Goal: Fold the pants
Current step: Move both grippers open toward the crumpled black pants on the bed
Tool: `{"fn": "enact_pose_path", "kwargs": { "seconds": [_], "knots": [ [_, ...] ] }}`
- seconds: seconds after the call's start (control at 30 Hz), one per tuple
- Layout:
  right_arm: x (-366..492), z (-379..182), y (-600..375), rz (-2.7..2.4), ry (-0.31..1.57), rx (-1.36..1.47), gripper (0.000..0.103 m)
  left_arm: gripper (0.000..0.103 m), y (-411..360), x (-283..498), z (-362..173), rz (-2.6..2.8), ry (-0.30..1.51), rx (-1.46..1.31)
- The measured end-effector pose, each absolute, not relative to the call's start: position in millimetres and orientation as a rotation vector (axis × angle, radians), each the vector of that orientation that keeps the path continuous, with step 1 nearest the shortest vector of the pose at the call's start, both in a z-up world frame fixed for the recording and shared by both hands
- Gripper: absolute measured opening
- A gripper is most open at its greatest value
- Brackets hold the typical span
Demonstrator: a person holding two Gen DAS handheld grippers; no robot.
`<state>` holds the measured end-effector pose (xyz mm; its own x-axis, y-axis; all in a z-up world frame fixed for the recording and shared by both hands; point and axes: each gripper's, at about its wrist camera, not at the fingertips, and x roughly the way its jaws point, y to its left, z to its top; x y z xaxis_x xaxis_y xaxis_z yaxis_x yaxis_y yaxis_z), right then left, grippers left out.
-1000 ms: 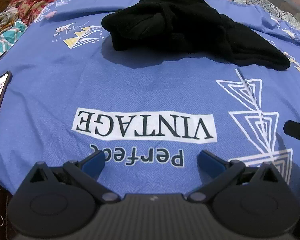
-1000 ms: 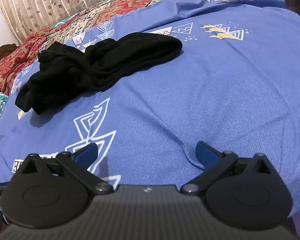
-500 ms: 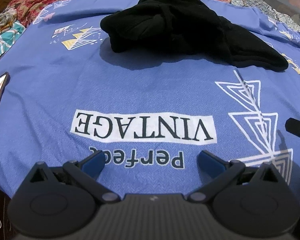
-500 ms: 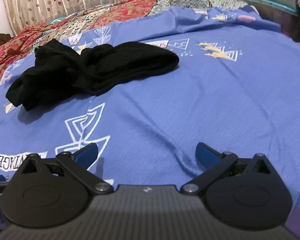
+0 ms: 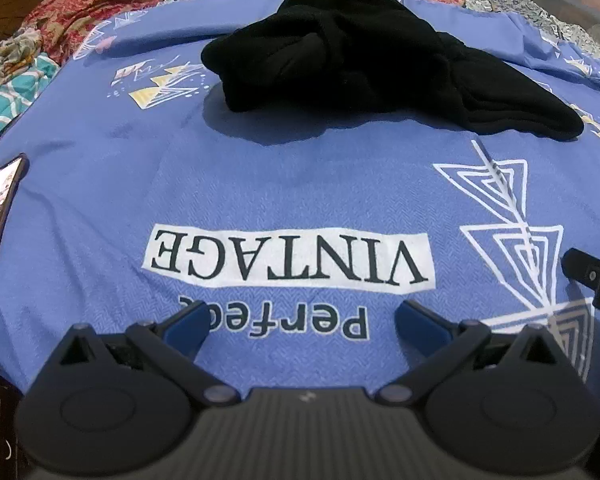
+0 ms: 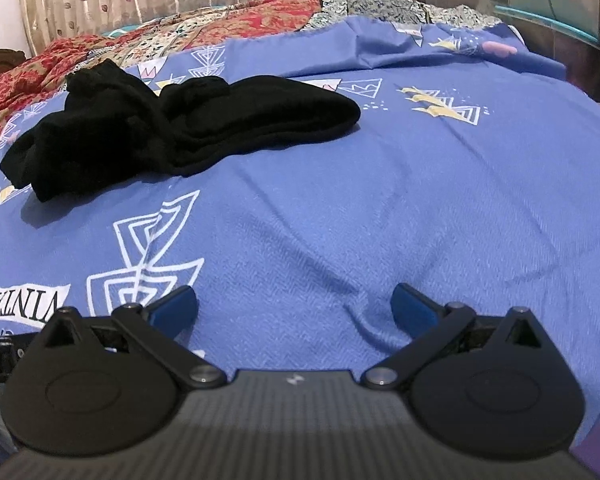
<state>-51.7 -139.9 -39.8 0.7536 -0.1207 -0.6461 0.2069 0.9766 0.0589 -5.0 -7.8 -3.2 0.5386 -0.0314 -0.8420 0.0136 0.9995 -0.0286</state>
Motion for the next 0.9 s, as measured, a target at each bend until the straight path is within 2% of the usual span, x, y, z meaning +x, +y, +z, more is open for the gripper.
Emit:
{"fn": "enact_pose_path", "kwargs": {
  "seconds": [0.6,0.9],
  "knots": [
    [-39.7,-29.2,-131.8,-0.172,0.831,0.129,0.103,0.103,2.8,-5.3,0.4,-0.065,0.960,-0.040],
    [-47.3,1.7,-104.3,-0.040,0.725,0.062,0.103,0.103,26.8,-8.9,18.7,-0.045,0.891,-0.078]
  ]
}}
